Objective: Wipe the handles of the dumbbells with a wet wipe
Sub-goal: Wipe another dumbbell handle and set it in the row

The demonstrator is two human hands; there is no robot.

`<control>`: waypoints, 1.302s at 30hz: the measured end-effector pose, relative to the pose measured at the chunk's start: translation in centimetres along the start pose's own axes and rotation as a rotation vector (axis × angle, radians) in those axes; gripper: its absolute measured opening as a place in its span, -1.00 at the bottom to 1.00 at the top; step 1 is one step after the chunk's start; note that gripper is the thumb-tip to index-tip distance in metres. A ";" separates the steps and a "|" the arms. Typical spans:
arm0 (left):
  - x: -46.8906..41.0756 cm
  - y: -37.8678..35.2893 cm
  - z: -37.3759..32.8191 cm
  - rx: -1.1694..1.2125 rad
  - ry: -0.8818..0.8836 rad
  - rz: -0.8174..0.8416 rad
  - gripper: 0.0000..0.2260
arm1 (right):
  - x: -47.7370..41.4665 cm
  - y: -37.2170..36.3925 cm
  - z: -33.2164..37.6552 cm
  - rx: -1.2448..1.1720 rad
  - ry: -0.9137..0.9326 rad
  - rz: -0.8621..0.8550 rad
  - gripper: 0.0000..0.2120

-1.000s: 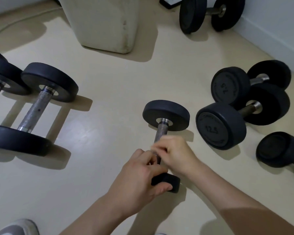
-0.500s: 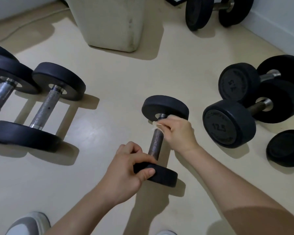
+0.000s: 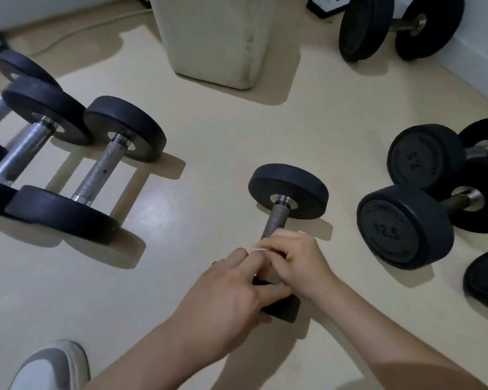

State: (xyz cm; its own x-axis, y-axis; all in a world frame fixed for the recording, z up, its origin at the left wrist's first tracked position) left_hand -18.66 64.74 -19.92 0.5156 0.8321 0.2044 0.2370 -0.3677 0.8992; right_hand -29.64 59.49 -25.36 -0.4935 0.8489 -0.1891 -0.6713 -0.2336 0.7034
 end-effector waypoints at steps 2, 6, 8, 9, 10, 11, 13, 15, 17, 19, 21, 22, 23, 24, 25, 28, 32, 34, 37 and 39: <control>-0.1 0.2 0.6 -0.015 0.018 0.013 -0.57 | -1.8 1.5 -2.2 0.070 -0.049 -0.133 -0.88; 0.1 1.2 2.2 -0.004 0.078 0.000 -0.57 | -1.4 0.2 -1.9 0.073 -0.105 -0.239 -0.86; 0.1 1.9 2.8 0.065 0.064 -0.012 -0.60 | -0.6 -1.5 0.3 -0.003 0.000 -0.069 -0.83; 0.1 2.1 3.0 0.088 0.053 -0.014 -0.63 | -1.0 -1.4 0.5 0.003 0.037 -0.024 -0.83; 0.0 2.1 3.0 0.103 0.050 -0.006 -0.67 | -2.0 -0.9 -0.1 0.028 0.046 -0.054 -0.85; -0.1 1.8 3.1 0.121 0.063 0.015 -0.68 | -3.1 0.0 -1.2 0.055 0.020 -0.152 -0.87; -0.1 0.7 3.6 0.160 0.110 0.042 -0.64 | -4.2 1.1 -2.4 0.097 -0.070 -0.322 -0.87; -0.1 0.2 4.6 0.223 0.157 0.047 -0.63 | -3.2 -0.6 -1.4 0.036 -0.093 -0.278 -0.83; -0.1 0.2 5.6 0.353 0.220 0.083 -0.66 | -2.0 -2.3 0.4 -0.041 -0.009 -0.139 -0.81; -0.1 0.4 6.5 0.531 0.295 0.094 -0.69 | -3.0 -1.9 0.2 0.018 0.047 -0.102 -0.83; 0.1 0.5 7.0 0.653 0.352 0.077 -0.67 | -4.7 -0.5 -1.2 0.131 0.017 -0.237 -0.86; 0.2 0.5 7.2 0.680 0.367 0.069 -0.66 | -5.2 -0.2 -1.6 0.147 -0.020 -0.305 -0.86; 0.4 0.4 7.3 0.688 0.382 0.063 -0.66 | -5.1 -0.5 -1.5 0.121 -0.059 -0.337 -0.86; 0.6 0.4 7.4 0.678 0.390 0.054 -0.65 | -4.7 -1.4 -1.1 0.070 -0.066 -0.326 -0.84; 0.8 0.4 7.5 0.648 0.389 0.026 -0.64 | -4.1 -2.3 -0.5 0.018 -0.046 -0.288 -0.83; 1.0 1.4 7.1 0.495 0.324 -0.056 -0.75 | -3.9 -2.7 1.0 0.005 0.134 -0.123 -0.79; -0.9 3.5 5.3 -0.069 0.063 0.084 -0.77 | -7.6 -0.6 -0.1 0.240 0.129 -0.123 -0.72; -1.9 4.3 4.2 -0.279 -0.067 0.148 -0.74 | -8.8 -0.5 0.6 0.266 0.051 0.026 -0.75; -2.3 3.9 3.8 -0.404 -0.131 0.242 -0.70 | -9.4 -1.2 4.0 0.357 0.227 0.438 -0.82; -1.5 3.7 4.3 -0.402 -0.172 0.224 -0.74 | -9.7 -0.7 5.2 0.422 0.241 0.559 -0.78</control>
State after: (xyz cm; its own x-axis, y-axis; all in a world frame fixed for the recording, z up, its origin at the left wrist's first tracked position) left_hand -15.03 60.37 -18.58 0.6541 0.6577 0.3737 -0.2144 -0.3127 0.9254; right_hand -21.51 53.84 -20.46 -0.8396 0.5180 0.1636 -0.0385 -0.3570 0.9333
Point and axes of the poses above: each hand's wrist, its own x-axis away from the middle knuckle, its own y-axis out of the back of the hand, z = x × y, the point moved 6 cm from there along -x, towards the middle knuckle, and after that the axes turned 14 degrees about y, right-handed, at the moved point
